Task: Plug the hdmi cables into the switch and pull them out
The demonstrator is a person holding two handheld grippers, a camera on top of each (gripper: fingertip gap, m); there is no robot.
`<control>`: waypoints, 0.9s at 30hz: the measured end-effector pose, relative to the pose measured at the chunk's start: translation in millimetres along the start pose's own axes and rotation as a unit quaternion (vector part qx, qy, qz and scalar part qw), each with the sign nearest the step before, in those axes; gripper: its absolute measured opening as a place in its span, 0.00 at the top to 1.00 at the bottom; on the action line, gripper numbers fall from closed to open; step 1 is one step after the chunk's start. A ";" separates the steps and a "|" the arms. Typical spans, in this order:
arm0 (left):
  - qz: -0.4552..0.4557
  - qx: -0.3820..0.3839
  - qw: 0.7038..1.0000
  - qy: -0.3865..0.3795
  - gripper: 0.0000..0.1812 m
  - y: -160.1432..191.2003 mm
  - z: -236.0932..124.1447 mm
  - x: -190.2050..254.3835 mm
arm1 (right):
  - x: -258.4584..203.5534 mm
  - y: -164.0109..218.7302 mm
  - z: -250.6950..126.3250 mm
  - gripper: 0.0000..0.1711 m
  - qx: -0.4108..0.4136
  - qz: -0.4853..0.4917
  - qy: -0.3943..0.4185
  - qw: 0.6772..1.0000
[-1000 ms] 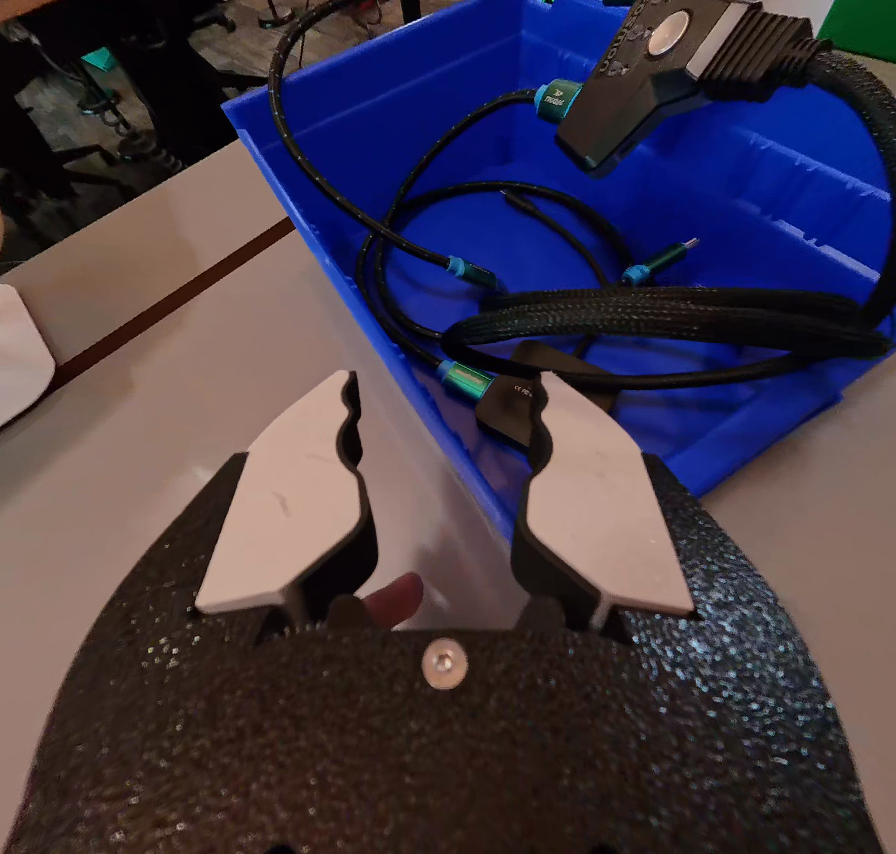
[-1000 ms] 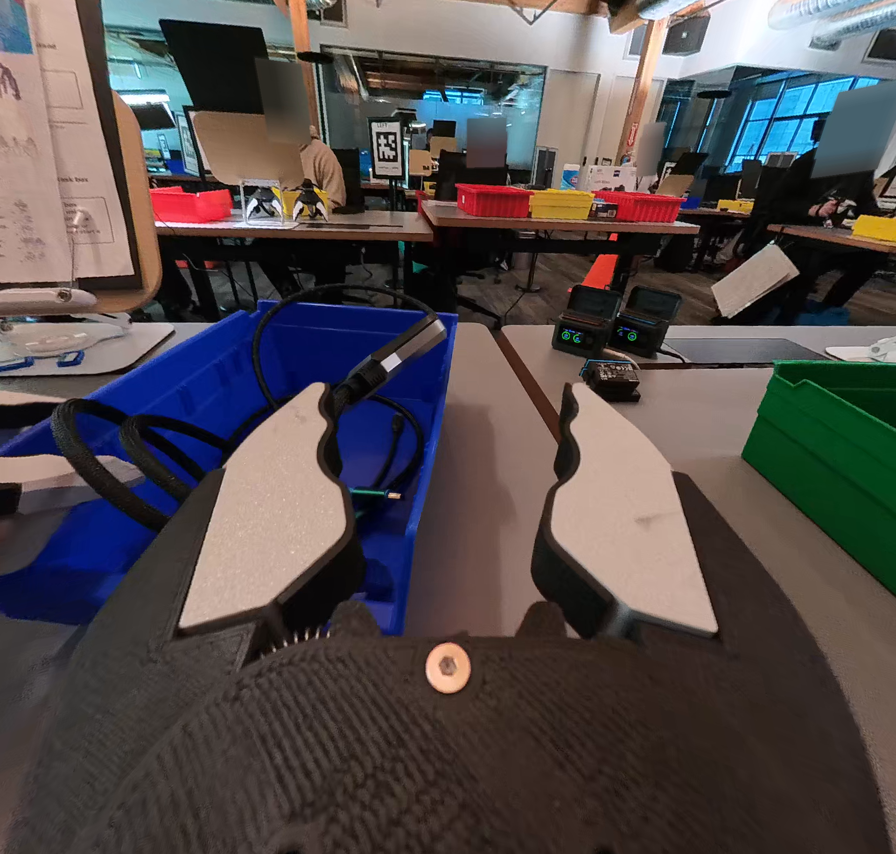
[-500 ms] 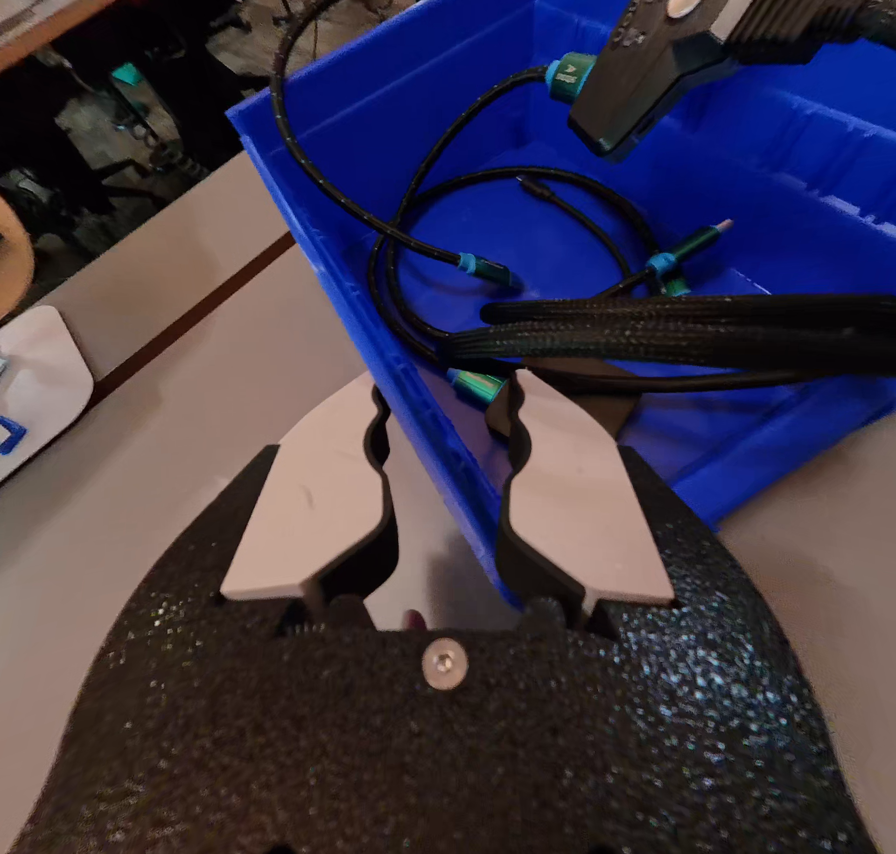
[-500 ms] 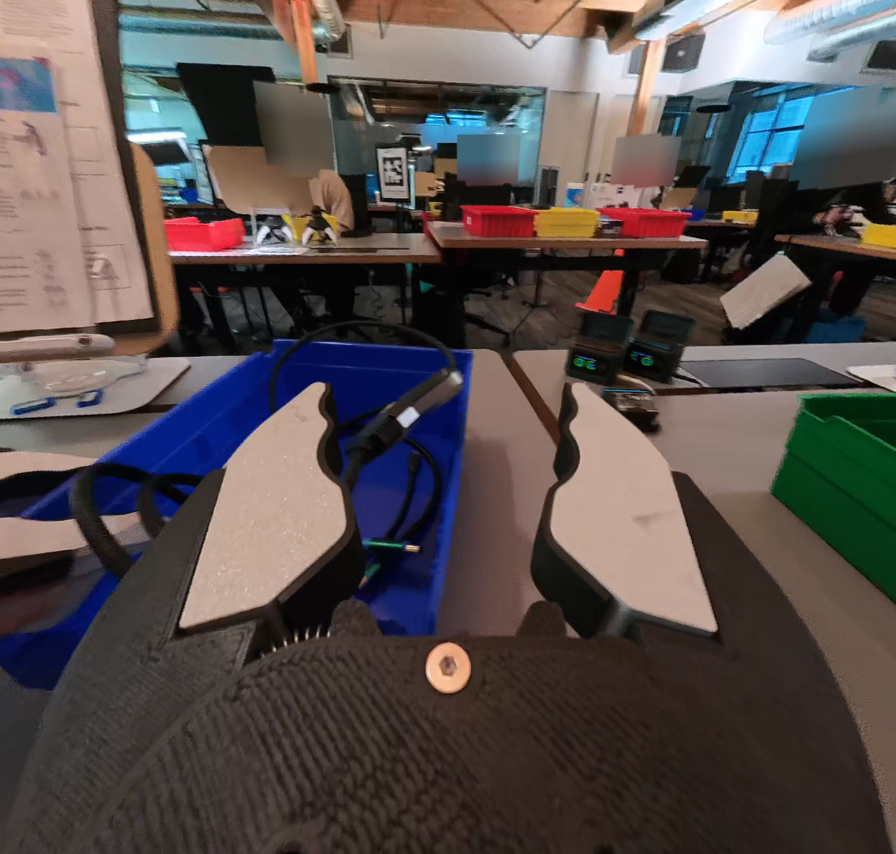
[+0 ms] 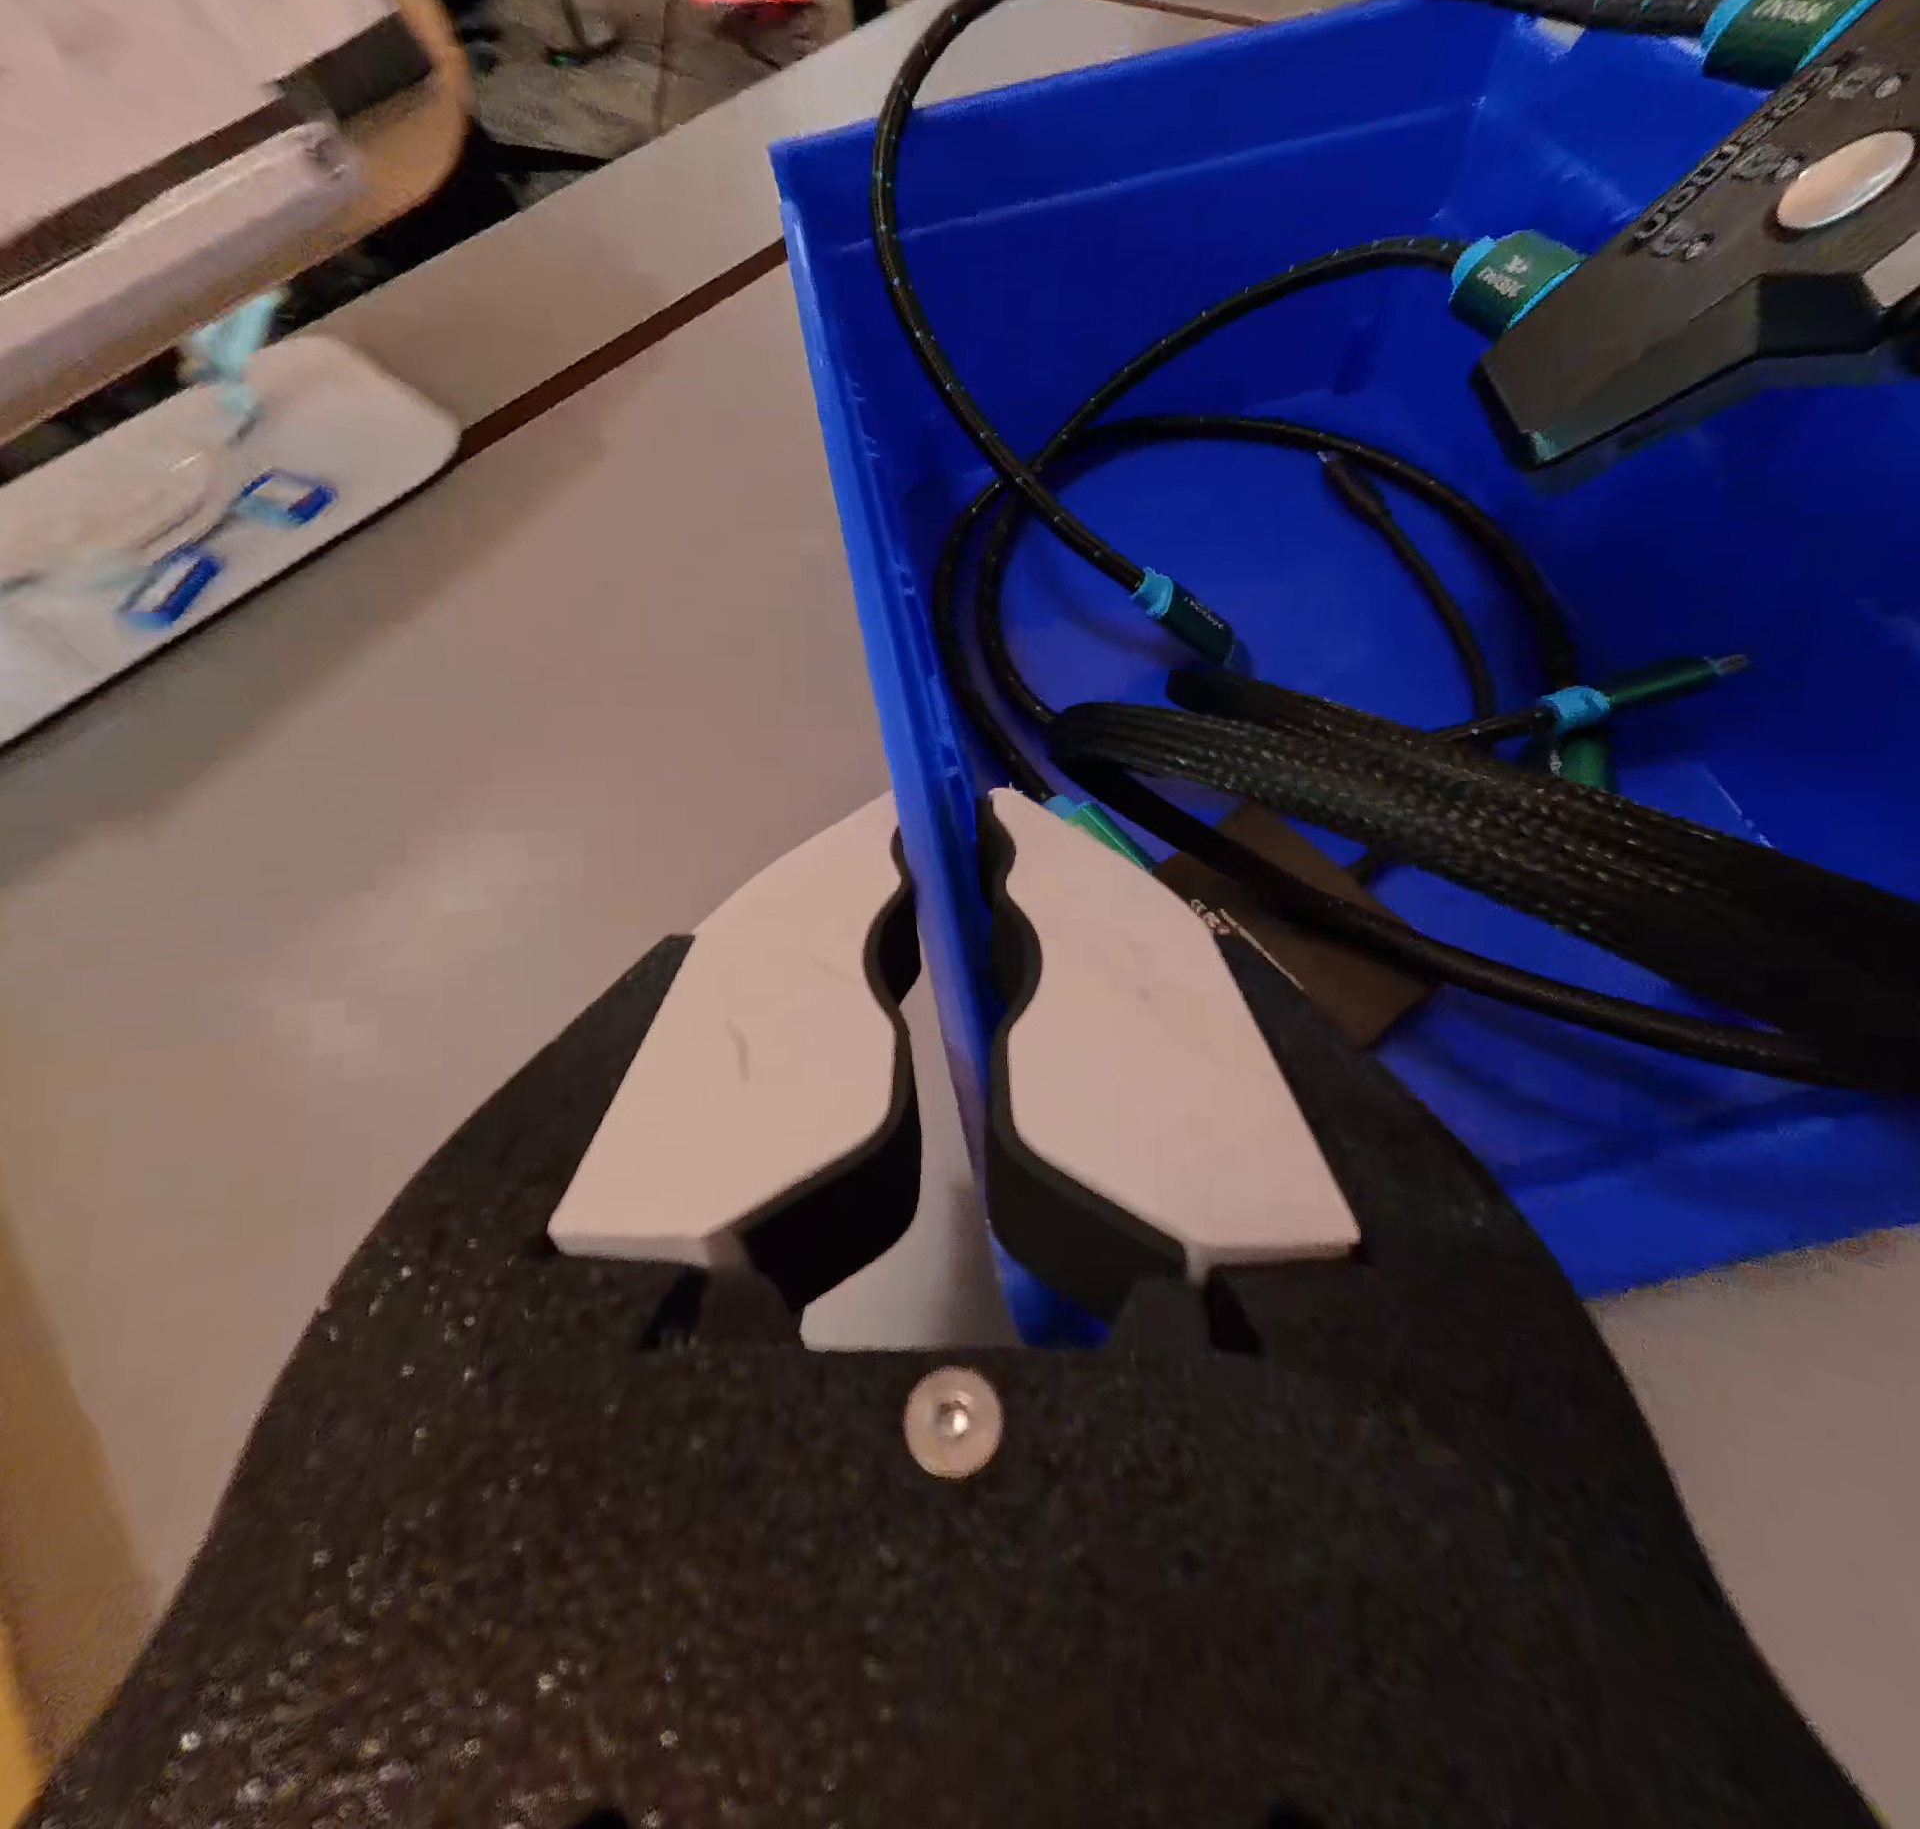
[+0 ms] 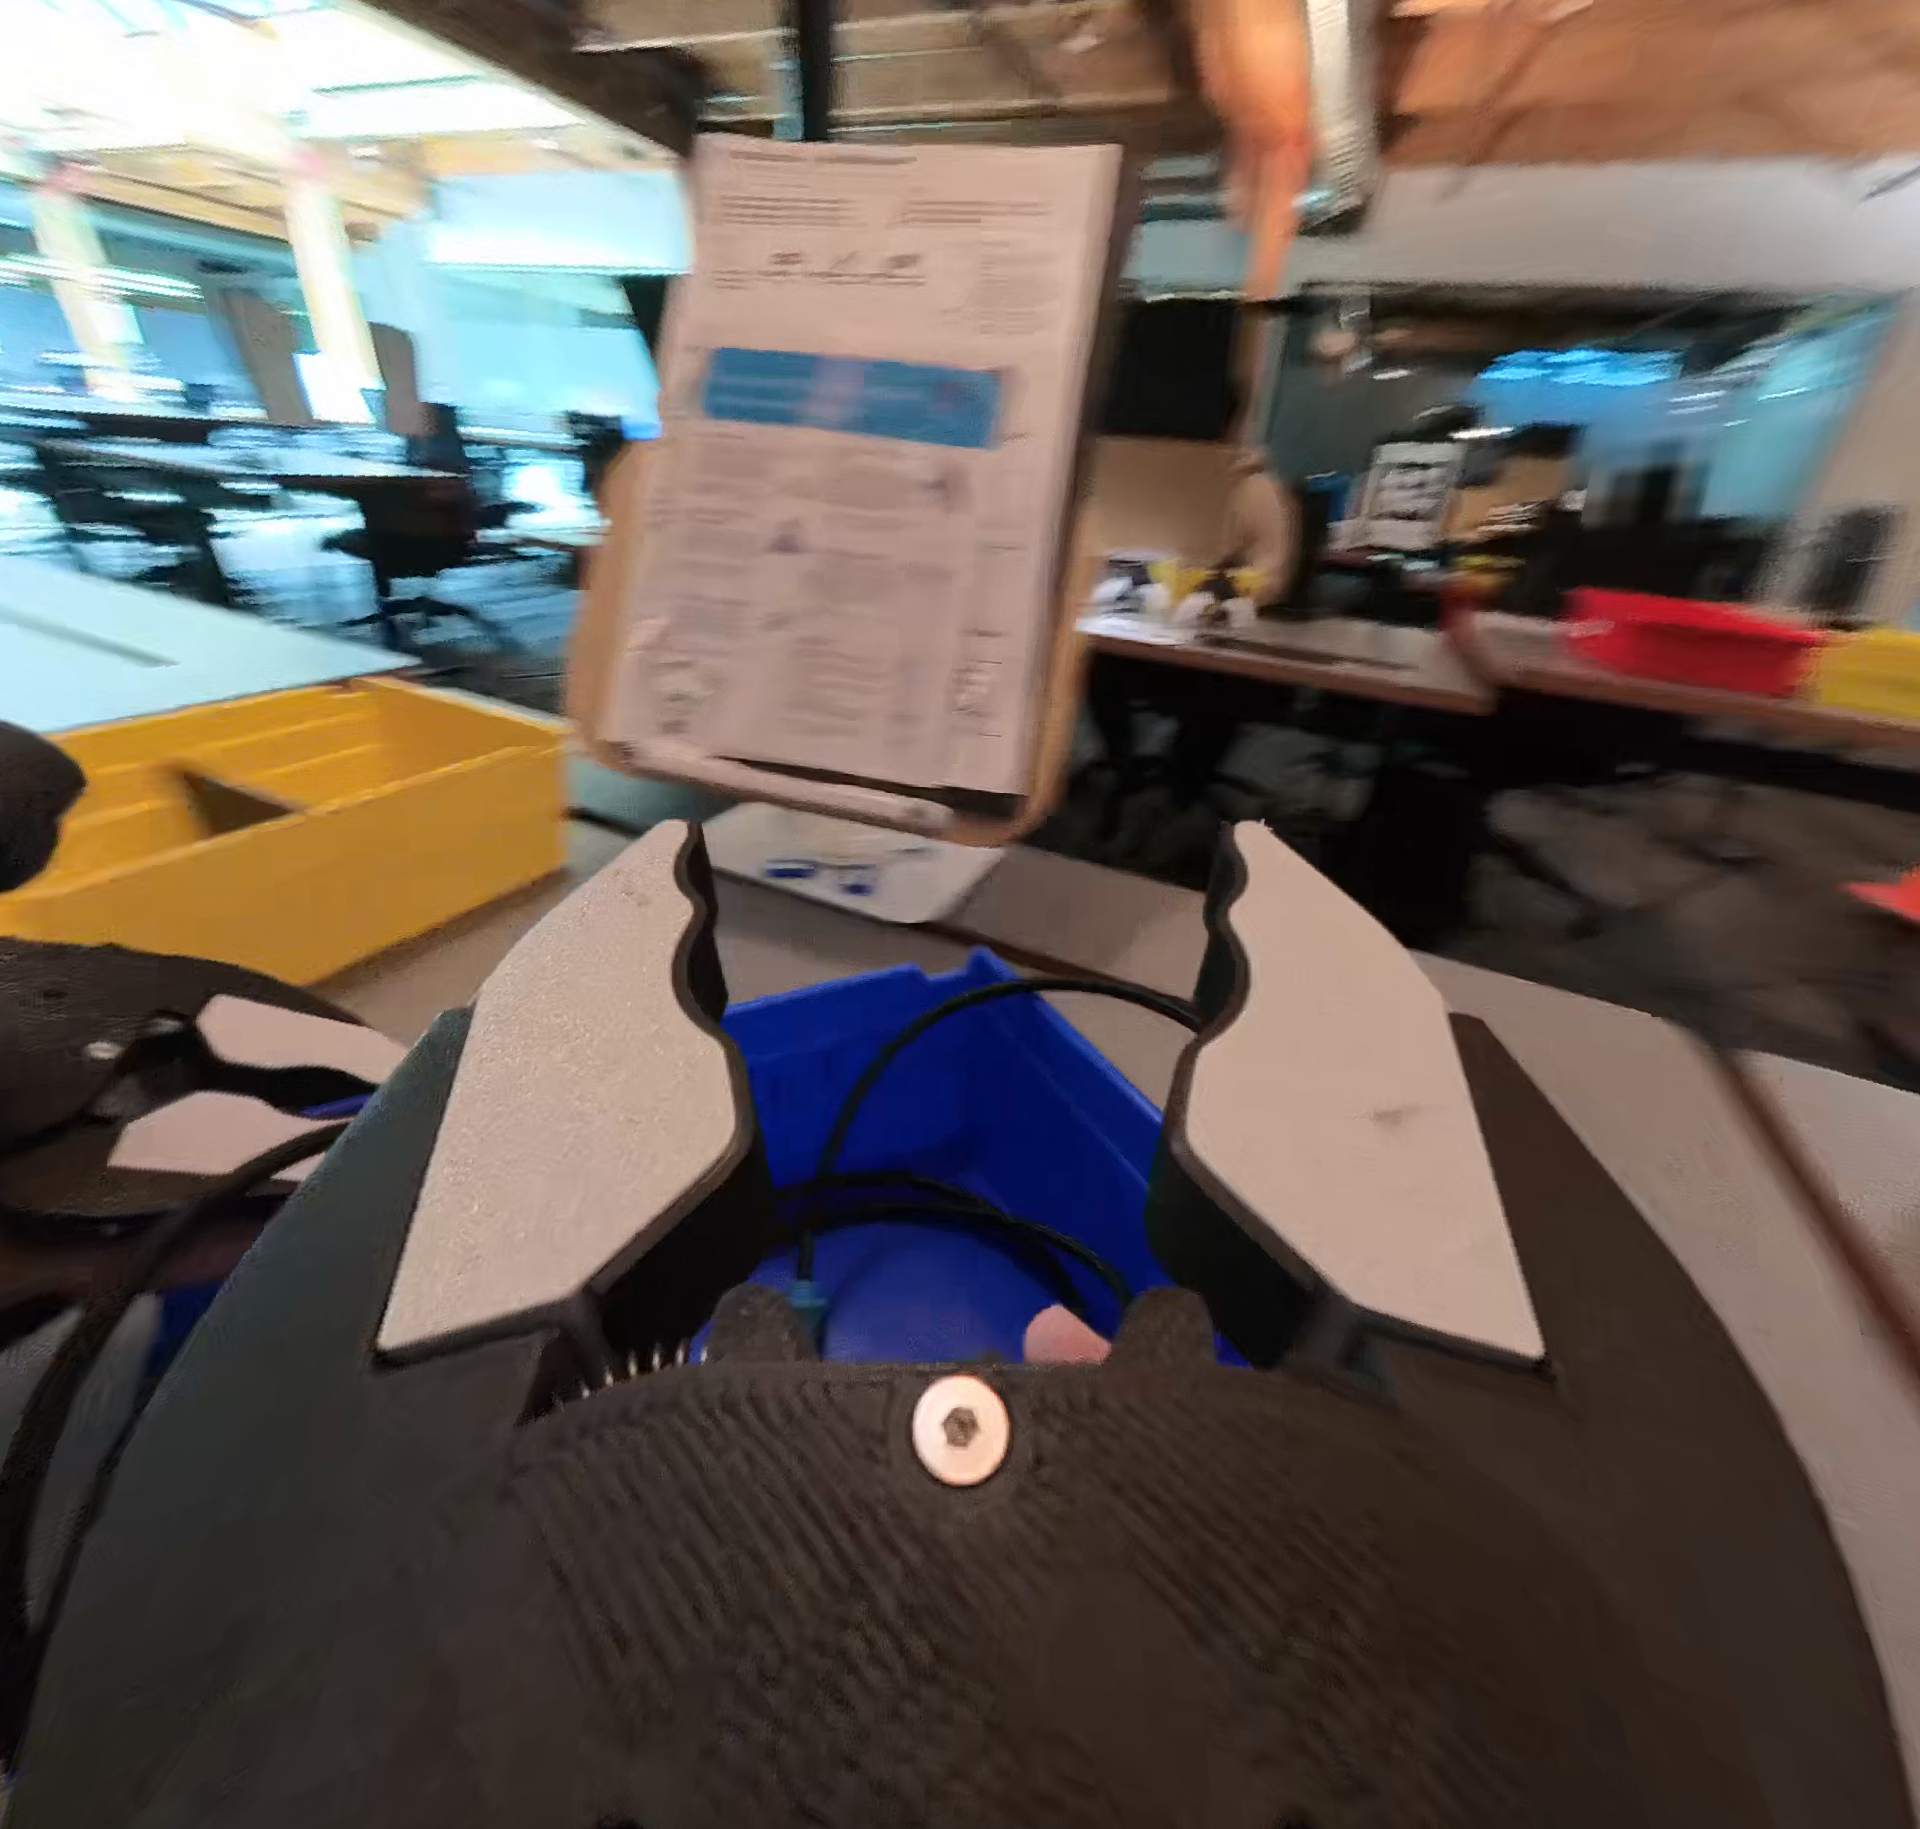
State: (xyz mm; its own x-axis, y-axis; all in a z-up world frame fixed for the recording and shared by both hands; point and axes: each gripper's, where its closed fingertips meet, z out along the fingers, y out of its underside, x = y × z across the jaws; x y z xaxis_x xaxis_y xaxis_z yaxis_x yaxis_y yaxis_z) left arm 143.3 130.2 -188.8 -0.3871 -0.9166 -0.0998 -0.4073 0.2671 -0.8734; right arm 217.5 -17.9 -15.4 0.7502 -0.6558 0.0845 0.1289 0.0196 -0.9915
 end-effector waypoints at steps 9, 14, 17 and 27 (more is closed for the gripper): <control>-0.029 0.052 0.995 -0.079 0.96 64.2 -124.6 -43.7 | -268.7 -14.1 152.7 0.44 -0.241 0.035 -0.364 0.899; -0.028 0.052 0.995 -0.082 0.97 69.1 -132.8 -49.1 | -322.7 95.7 242.8 0.43 -0.469 0.021 -0.273 0.839; -0.044 0.054 0.991 -0.111 0.97 71.2 -137.8 -52.0 | -340.8 145.7 254.3 0.47 -0.535 0.064 -0.255 0.803; -0.055 0.049 0.988 -0.136 0.97 75.6 -144.1 -53.7 | -379.6 221.4 240.1 0.59 -0.592 0.058 -0.245 0.766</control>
State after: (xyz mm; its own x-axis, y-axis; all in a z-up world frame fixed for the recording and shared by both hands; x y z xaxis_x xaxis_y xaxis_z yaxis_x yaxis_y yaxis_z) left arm 14.1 242.4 -180.8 -0.1030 -0.9880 -0.1148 -0.3475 0.1439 -0.9266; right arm 117.0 416.7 -243.2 0.9023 -0.3349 -0.2714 -0.4186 -0.8312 -0.3660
